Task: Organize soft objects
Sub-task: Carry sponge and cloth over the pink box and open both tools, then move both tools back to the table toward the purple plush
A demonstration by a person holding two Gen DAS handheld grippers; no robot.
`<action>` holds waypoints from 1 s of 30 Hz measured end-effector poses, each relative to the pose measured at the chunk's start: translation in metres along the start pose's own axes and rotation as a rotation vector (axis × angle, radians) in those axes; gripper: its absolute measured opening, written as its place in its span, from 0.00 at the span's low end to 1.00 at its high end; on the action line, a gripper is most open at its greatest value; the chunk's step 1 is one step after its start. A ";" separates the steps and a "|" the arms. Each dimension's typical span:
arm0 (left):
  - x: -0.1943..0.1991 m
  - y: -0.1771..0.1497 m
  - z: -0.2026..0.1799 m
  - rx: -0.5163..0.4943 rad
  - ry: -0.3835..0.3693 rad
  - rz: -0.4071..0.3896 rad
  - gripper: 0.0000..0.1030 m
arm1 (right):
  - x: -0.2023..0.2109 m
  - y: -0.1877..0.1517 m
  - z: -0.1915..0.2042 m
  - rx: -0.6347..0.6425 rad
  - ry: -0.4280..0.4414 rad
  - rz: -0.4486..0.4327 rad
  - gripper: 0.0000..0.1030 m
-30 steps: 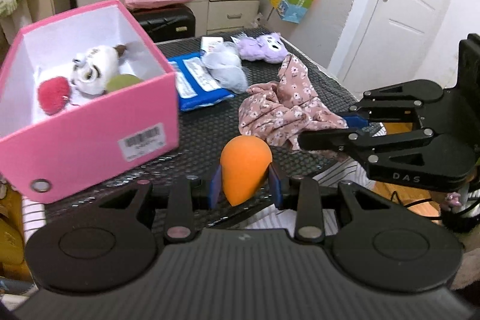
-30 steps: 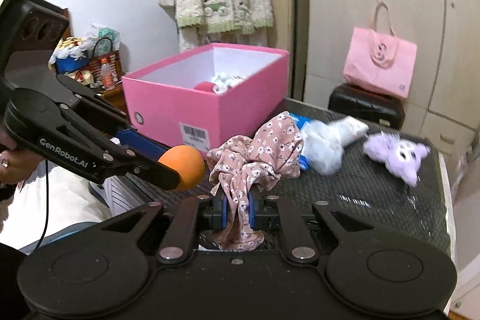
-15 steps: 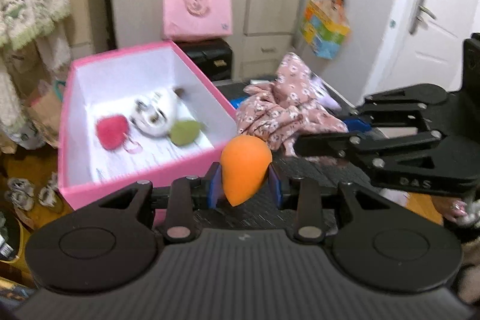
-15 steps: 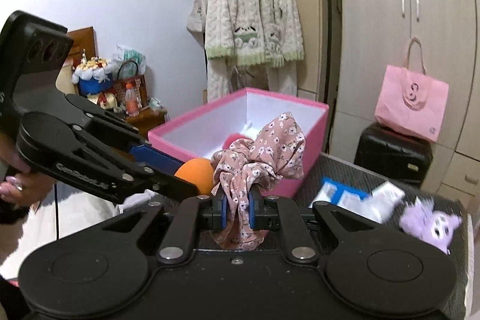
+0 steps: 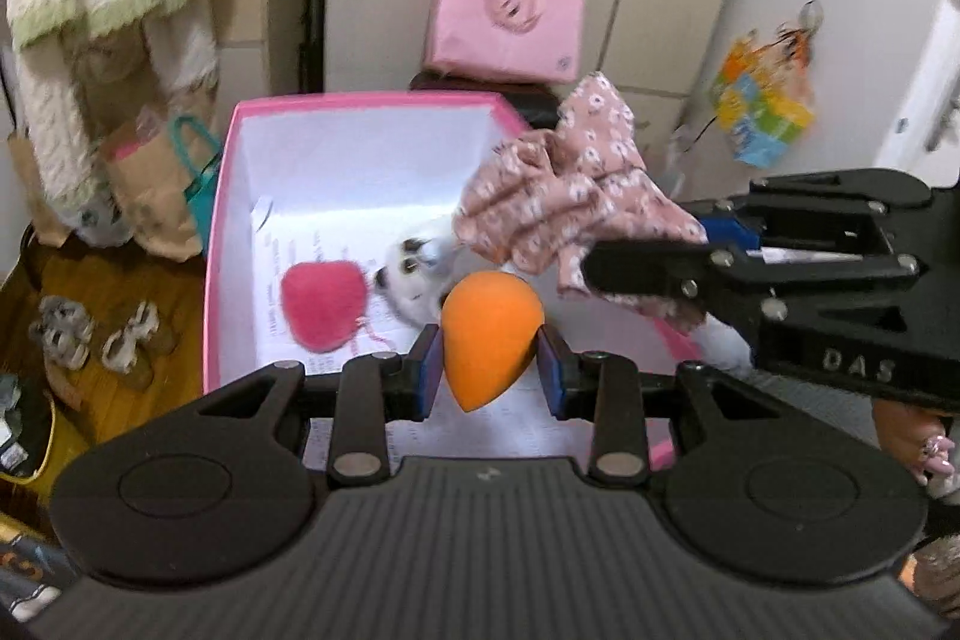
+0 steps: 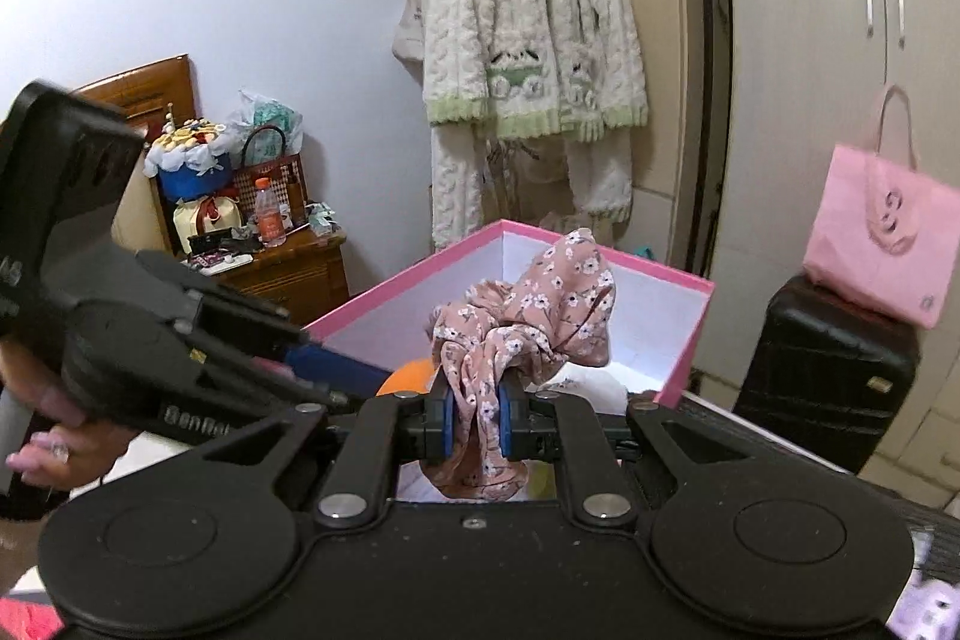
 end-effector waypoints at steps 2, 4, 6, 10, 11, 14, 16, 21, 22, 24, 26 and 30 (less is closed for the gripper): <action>-0.012 0.001 0.008 0.006 0.011 0.038 0.32 | -0.019 -0.001 -0.008 -0.037 0.038 0.026 0.16; -0.024 0.003 0.015 0.009 0.029 0.075 0.32 | -0.034 -0.001 -0.015 -0.069 0.070 0.050 0.16; -0.032 0.005 0.019 -0.007 0.055 0.101 0.32 | -0.047 0.001 -0.021 -0.084 0.084 0.071 0.16; -0.045 0.009 0.027 -0.007 0.079 0.144 0.32 | -0.070 0.004 -0.030 -0.117 0.112 0.109 0.19; -0.047 0.009 0.028 0.004 0.084 0.147 0.34 | -0.075 0.004 -0.032 -0.121 0.117 0.120 0.21; -0.053 0.009 0.035 0.028 0.102 0.150 0.41 | -0.088 0.004 -0.034 -0.112 0.108 0.146 0.31; -0.052 0.006 0.034 0.028 0.092 0.154 0.44 | -0.094 0.004 -0.033 -0.099 0.105 0.155 0.38; -0.042 -0.002 0.022 0.012 0.055 0.167 0.58 | -0.088 0.007 -0.033 -0.062 0.048 0.146 0.55; -0.038 -0.003 0.020 0.000 0.056 0.165 0.59 | -0.085 0.008 -0.033 -0.059 0.042 0.143 0.55; -0.030 -0.005 0.016 -0.029 0.063 0.152 0.60 | -0.074 0.007 -0.032 -0.052 0.031 0.135 0.59; -0.020 -0.007 0.012 -0.049 0.063 0.136 0.60 | -0.062 0.007 -0.030 -0.037 0.012 0.132 0.60; 0.003 -0.010 0.006 -0.081 0.066 0.104 0.61 | -0.041 0.005 -0.025 0.012 -0.043 0.141 0.61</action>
Point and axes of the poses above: each gripper's, at about its wrist camera, not at the fingertips, and x roughly against the way its jaws point, z to its left, y to its top, the point moved 9 cm from there along -x, roughly the way its jaws point, and after that the axes turned 4 degrees about y, right-handed, at the moved point
